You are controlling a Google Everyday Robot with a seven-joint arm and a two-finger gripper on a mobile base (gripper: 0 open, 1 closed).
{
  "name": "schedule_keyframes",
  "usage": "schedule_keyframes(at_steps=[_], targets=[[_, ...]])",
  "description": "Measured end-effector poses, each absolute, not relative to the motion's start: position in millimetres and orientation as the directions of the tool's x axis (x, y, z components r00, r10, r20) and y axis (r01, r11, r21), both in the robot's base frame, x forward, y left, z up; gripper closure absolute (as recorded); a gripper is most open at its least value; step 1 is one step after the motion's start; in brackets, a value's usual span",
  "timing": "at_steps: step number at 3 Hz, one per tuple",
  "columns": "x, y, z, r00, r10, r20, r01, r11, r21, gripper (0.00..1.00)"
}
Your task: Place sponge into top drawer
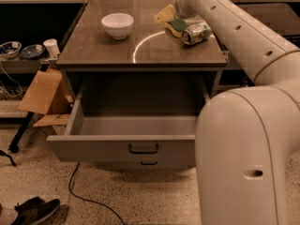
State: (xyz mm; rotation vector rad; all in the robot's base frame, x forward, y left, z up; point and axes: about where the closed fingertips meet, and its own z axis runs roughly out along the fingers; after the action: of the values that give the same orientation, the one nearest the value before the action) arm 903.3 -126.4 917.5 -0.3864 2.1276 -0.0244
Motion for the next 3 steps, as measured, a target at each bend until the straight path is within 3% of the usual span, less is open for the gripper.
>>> schedule_keyframes(at_steps=[3], targets=[[932.8, -134.1, 895.6, -0.424, -0.354, -0.833, -0.429, 0.889, -0.16, 0.0]])
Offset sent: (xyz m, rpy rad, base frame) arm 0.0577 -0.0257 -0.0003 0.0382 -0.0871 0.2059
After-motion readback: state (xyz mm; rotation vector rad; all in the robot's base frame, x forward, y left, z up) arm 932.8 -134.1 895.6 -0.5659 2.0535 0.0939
